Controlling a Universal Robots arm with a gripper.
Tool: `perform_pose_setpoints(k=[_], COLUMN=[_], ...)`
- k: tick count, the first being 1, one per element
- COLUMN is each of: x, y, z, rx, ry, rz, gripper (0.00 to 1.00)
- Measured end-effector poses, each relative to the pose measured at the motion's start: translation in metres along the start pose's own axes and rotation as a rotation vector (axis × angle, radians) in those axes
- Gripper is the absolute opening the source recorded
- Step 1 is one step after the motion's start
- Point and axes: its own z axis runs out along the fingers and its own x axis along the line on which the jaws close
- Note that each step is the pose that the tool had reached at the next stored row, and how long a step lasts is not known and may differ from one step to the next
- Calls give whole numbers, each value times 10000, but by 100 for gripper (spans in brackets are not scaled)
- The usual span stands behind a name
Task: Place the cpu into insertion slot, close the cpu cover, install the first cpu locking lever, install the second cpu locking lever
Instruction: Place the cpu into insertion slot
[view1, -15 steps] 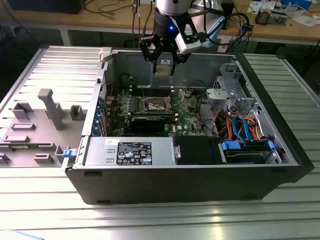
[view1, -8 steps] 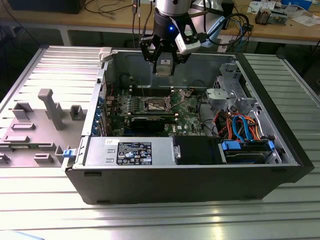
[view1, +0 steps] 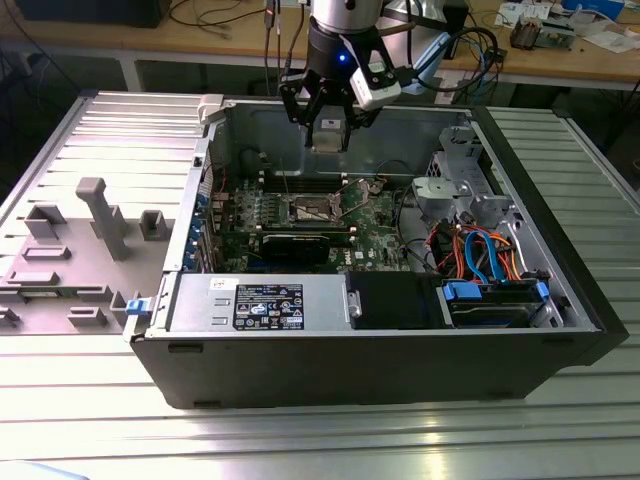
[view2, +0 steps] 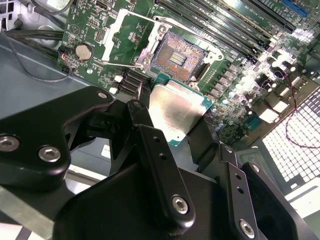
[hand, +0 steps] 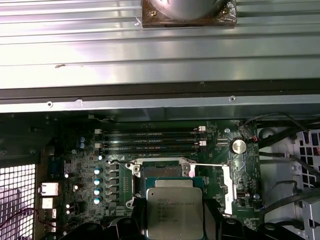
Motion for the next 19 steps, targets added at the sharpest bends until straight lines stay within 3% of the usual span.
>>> perform_pose_setpoints(k=[19], x=[-1], y=[-5], z=[61], rx=[0], ry=[0], rz=[1], gripper=[55])
